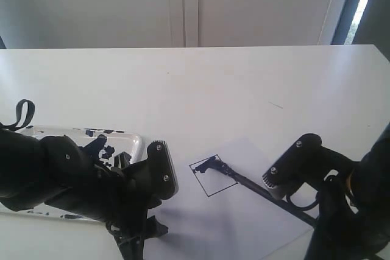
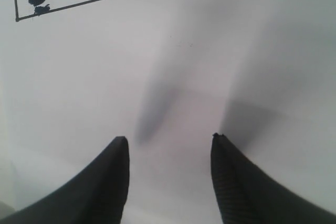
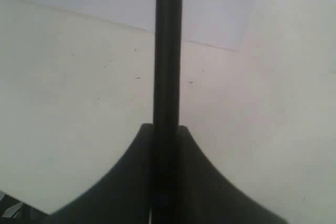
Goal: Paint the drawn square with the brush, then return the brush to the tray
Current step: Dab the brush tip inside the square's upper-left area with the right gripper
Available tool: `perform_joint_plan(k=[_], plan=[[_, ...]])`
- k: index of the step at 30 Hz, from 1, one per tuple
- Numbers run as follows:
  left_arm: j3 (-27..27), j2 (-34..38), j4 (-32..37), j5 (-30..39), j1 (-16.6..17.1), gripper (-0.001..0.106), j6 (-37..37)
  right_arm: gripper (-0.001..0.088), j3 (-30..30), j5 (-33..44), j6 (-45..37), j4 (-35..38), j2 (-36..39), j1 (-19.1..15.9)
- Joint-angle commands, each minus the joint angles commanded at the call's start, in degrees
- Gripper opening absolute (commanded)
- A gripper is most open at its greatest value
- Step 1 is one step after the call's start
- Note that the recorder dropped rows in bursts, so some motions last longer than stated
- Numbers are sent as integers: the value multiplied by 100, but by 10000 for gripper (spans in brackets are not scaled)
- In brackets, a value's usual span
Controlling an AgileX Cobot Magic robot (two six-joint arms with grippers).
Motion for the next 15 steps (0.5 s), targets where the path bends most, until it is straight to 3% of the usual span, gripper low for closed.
perform_joint_plan(k=[7, 11, 15], plan=[[0, 0, 0, -38, 0, 536, 1, 0, 0, 51, 93, -31, 0, 0], [0, 0, 0, -100, 0, 536, 1, 0, 0, 120, -638, 731, 0, 0], [0, 0, 0, -100, 0, 536, 1, 0, 0, 171, -694, 799, 0, 0]])
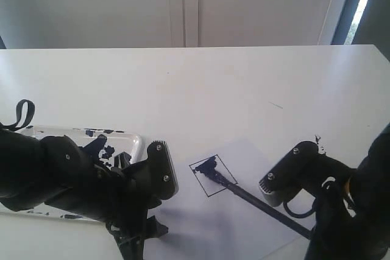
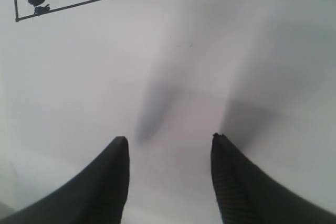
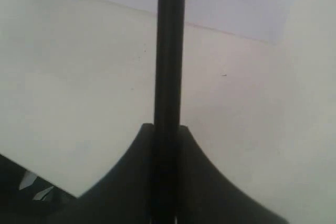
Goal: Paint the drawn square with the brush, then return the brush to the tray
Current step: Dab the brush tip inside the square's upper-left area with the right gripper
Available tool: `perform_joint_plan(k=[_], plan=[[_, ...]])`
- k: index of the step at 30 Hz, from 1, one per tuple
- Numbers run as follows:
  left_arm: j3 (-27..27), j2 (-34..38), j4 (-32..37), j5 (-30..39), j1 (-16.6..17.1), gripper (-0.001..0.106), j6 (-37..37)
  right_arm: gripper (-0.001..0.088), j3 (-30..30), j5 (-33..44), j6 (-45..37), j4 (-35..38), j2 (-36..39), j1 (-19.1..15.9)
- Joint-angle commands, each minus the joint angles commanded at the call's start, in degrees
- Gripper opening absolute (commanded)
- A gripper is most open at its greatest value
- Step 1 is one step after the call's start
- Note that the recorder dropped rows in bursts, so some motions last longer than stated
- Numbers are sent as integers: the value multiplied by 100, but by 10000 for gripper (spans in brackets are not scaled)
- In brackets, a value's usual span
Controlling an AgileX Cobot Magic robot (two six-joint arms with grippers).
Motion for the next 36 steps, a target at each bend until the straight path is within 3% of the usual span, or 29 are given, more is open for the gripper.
perform_joint_plan(k=[4, 13, 21, 28, 36], plan=[[0, 0, 0, 0, 0, 536, 0, 0, 0, -21, -99, 102, 0, 0], [0, 0, 0, 0, 0, 536, 0, 0, 0, 14, 638, -702, 0, 0], [0, 0, 0, 0, 0, 536, 0, 0, 0, 26, 847, -915, 0, 0], [0, 0, 0, 0, 0, 536, 0, 0, 0, 51, 836, -858, 0, 0], [0, 0, 0, 0, 0, 536, 0, 0, 0, 135, -39, 18, 0, 0]])
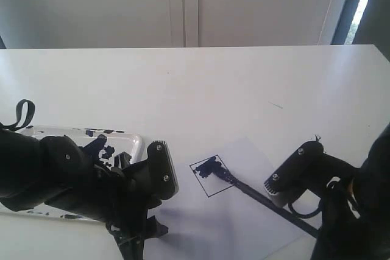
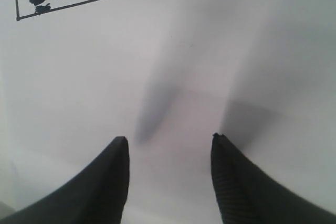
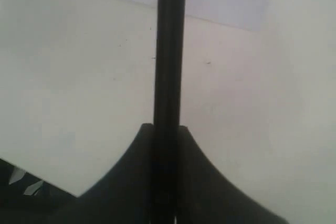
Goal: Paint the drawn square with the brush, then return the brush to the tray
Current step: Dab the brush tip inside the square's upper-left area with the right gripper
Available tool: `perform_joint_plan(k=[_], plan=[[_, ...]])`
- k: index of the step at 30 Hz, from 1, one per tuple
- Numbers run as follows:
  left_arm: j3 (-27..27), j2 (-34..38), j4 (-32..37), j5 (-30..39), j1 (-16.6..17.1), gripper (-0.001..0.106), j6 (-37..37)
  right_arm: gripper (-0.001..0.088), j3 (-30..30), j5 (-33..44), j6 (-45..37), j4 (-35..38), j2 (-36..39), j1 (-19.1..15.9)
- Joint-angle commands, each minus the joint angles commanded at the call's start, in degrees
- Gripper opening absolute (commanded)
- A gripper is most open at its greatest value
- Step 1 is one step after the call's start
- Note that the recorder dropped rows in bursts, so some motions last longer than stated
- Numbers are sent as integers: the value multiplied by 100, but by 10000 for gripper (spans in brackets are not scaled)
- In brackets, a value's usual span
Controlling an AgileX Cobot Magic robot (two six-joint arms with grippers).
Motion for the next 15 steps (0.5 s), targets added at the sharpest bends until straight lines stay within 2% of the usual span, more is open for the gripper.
perform_joint_plan(k=[15], plan=[[0, 0, 0, -10, 0, 536, 0, 0, 0, 8, -234, 242, 0, 0]])
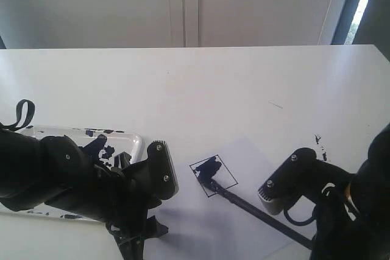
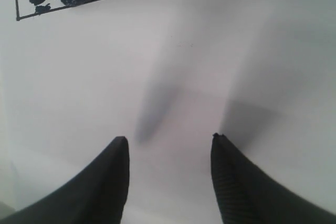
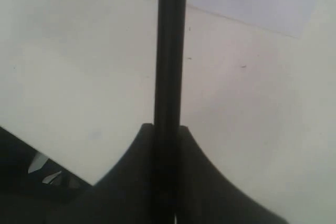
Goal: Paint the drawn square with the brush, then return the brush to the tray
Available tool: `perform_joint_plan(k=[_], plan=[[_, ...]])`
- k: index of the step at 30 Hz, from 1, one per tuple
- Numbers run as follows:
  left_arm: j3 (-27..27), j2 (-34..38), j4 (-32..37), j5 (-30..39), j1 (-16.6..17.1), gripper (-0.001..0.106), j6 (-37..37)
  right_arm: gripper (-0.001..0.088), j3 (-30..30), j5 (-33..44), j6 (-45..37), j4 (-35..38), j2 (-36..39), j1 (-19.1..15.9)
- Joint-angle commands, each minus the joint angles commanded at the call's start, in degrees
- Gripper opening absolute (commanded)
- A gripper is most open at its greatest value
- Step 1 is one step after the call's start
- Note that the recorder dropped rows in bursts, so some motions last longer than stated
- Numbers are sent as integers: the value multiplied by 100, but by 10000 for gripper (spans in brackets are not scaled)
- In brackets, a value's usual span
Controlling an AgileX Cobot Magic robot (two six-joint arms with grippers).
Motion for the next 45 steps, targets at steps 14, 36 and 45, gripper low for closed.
perform_joint_plan(k=[14, 36, 45], plan=[[0, 0, 0, 0, 0, 536, -25, 0, 0, 78, 651, -603, 0, 0], [0, 0, 0, 0, 0, 536, -25, 0, 0, 173, 1151, -1172, 0, 0], [0, 0, 0, -12, 0, 536, -24, 0, 0, 218, 914, -897, 0, 0]])
